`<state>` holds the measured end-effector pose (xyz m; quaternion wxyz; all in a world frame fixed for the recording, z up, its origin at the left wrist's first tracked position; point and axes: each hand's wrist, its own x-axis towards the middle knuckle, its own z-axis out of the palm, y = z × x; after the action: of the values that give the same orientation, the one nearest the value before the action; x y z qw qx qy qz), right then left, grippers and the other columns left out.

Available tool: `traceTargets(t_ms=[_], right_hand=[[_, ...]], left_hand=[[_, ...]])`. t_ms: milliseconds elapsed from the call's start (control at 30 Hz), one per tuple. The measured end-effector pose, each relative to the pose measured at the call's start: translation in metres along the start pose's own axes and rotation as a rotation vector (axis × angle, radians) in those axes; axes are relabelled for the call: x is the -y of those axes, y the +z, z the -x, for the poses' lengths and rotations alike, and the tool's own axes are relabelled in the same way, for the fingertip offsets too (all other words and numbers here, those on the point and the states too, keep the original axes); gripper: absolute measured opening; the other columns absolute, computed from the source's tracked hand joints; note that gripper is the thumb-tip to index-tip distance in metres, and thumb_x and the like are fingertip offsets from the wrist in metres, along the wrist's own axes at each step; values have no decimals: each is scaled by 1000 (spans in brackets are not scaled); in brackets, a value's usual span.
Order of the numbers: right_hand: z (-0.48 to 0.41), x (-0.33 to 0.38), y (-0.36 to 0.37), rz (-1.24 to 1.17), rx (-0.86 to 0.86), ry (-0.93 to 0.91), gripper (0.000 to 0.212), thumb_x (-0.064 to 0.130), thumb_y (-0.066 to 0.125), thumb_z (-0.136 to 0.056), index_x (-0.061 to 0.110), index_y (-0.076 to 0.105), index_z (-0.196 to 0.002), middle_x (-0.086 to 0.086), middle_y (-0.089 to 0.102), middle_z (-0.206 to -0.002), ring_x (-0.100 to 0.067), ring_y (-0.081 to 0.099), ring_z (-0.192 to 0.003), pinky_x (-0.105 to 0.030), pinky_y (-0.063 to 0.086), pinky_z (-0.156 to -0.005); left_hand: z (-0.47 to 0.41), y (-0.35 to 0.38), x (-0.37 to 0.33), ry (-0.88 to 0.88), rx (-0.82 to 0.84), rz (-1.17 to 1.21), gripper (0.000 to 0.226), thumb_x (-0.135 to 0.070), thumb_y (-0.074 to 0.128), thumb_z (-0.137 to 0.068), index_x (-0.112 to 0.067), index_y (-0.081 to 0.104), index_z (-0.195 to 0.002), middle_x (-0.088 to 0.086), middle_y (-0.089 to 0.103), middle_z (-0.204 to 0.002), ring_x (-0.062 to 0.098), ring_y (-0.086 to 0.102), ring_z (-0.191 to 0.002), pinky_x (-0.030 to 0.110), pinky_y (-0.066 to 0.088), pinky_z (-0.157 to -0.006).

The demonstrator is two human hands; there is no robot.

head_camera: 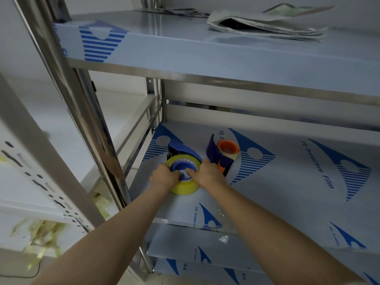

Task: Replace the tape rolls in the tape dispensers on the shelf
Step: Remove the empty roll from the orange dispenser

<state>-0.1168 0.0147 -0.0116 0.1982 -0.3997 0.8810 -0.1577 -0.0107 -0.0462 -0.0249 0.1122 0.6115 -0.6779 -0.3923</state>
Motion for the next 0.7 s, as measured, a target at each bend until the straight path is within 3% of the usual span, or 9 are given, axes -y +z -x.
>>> traceTargets(t_ms=[67, 133, 200, 267, 367, 467, 567, 700], right_hand=[[8, -2, -13, 131, -102, -79, 57, 55, 39, -90, 6, 48, -119, -16, 54, -115, -31, 55, -105, -34, 40, -70], [13, -10, -32, 71, -259, -172, 39, 39, 33, -95, 8, 55, -105, -14, 58, -102, -27, 57, -89, -32, 42, -66], [9, -23, -51, -69, -420, -196, 25, 22, 37, -94, 11, 58, -101, -11, 62, -100, -25, 58, -84, -31, 44, -65], [-3, -40, -69, -171, -432, -176, 18, 14, 49, -90, 10, 59, -105, -8, 62, -105, -25, 60, -92, -34, 47, -70], [-33, -66, -75, -96, -219, -164, 32, 19, 69, -79, 17, 57, -108, -3, 63, -108, -25, 60, -101, -36, 49, -81], [-46, -70, -72, -63, -36, -170, 37, 14, 58, -89, 17, 51, -124, -8, 60, -118, -28, 58, -107, -32, 50, -88], [-52, -71, -68, -103, 83, -146, 35, 12, 44, -96, 0, 46, -130, -5, 57, -107, -18, 55, -92, -10, 47, -67], [-51, -82, -69, 21, 19, -117, 25, 17, 52, -88, 14, 59, -112, -9, 65, -107, -24, 61, -91, -37, 51, -86]], left_hand=[[4, -2, -5, -10, -50, -60, 59, -35, 57, -87, -1, 39, -132, 24, 43, -138, 38, 40, -128, 41, 34, -104], [12, -5, -15, 50, -171, -101, 69, -38, 57, -86, -8, 30, -142, 22, 26, -148, 39, 25, -136, 44, 26, -109], [22, -7, -26, 180, -288, -91, 69, -33, 60, -84, -15, 30, -144, 16, 18, -152, 37, 17, -139, 46, 22, -110], [28, -4, -37, 356, -316, -67, 66, -24, 61, -82, -19, 34, -142, 11, 21, -151, 34, 18, -138, 47, 24, -109], [35, 1, -53, 601, -127, -21, 61, -10, 57, -83, -18, 39, -141, 9, 41, -142, 28, 36, -132, 37, 34, -107], [42, 12, -71, 713, 101, -108, 54, -6, 55, -85, -16, 46, -137, 12, 53, -131, 25, 49, -121, 28, 39, -98], [38, 33, -83, 760, 200, -187, 54, -9, 59, -85, -20, 48, -137, 19, 54, -124, 30, 48, -117, 28, 40, -95], [31, 55, -89, 624, 322, -295, 71, -21, 61, -86, -31, 26, -147, 17, 31, -141, 32, 35, -132, 29, 32, -108]])
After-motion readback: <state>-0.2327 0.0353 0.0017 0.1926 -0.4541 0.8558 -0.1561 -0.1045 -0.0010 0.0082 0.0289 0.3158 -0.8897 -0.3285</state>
